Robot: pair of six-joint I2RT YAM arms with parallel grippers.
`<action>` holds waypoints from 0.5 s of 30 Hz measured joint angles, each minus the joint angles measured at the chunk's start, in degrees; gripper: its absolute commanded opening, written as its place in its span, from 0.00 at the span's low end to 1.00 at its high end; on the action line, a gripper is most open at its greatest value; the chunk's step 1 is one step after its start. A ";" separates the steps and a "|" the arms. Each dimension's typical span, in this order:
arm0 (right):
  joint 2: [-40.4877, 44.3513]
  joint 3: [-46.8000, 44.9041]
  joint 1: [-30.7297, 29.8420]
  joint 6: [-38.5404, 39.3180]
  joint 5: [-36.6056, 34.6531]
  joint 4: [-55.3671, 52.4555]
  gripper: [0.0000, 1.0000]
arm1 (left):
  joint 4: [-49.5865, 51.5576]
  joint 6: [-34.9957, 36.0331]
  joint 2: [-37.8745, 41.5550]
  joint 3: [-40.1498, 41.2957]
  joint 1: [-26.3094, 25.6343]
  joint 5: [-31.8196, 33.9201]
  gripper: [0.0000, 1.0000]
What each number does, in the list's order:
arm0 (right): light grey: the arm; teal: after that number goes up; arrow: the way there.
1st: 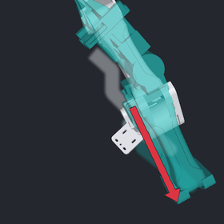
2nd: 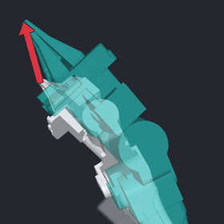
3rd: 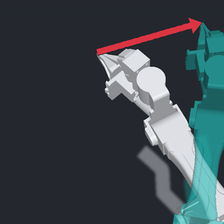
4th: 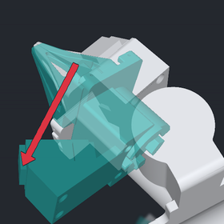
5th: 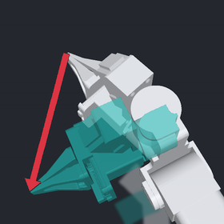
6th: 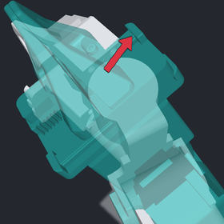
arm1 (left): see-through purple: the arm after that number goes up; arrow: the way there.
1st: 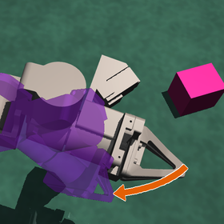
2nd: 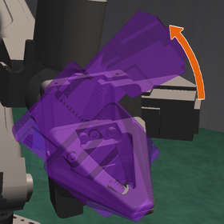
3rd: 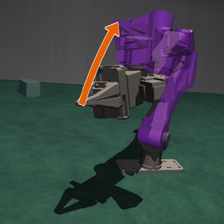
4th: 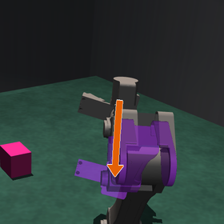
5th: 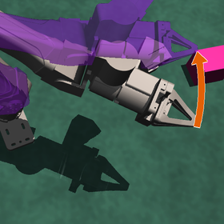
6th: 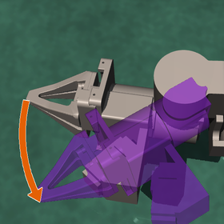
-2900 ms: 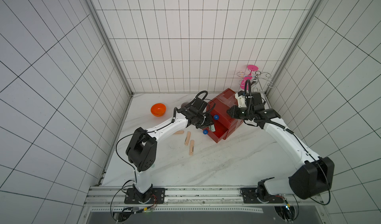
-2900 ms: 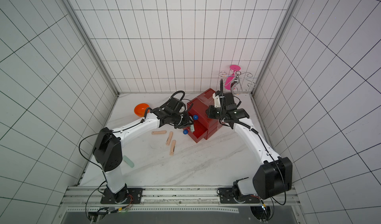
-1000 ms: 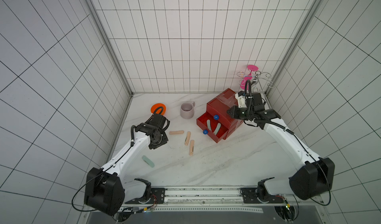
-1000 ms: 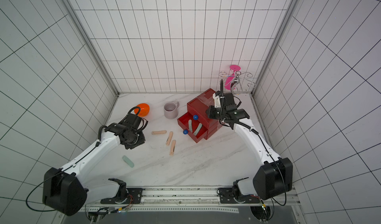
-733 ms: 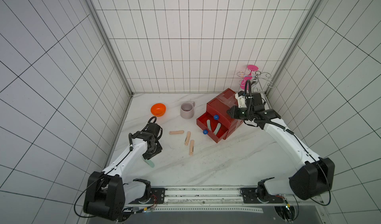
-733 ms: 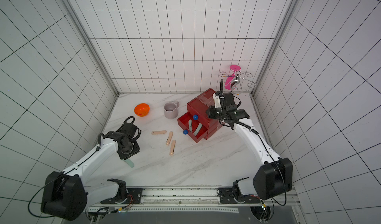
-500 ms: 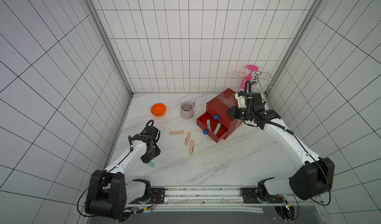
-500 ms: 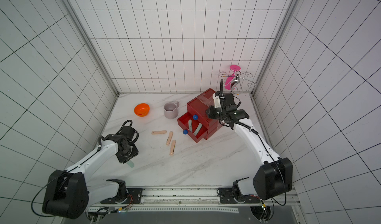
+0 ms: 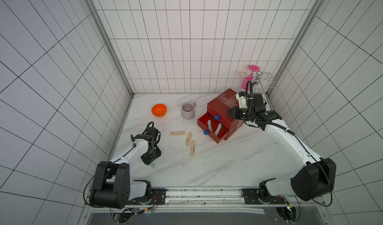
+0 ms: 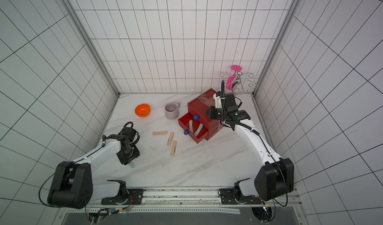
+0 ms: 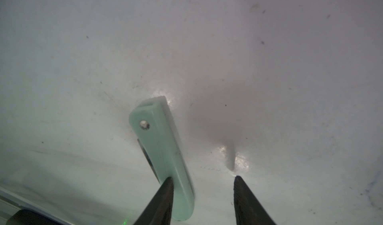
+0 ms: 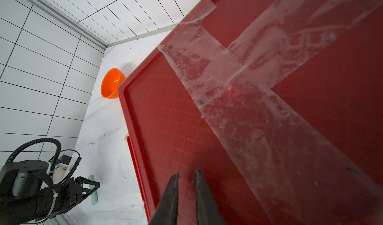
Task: Place the fruit knives into the drawer by color
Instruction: Pick up the fruit knife from the center of the board.
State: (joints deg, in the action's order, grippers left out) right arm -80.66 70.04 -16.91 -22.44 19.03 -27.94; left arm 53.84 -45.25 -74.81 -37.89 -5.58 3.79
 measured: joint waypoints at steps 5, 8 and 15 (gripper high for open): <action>0.00 -0.09 0.00 0.00 0.13 0.22 0.18 | 0.17 -1.44 1.07 0.70 0.07 0.07 0.51; 0.00 -0.17 0.00 0.00 0.26 0.44 0.18 | 0.87 -2.38 2.54 1.29 0.07 0.26 0.51; -0.07 -0.20 0.00 0.00 0.44 0.61 0.18 | 1.66 -3.74 4.37 2.03 0.35 0.33 0.51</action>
State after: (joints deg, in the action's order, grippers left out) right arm -80.73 69.84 -16.91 -22.44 19.46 -27.33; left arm 55.51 -48.99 -70.43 -35.86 -5.23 4.12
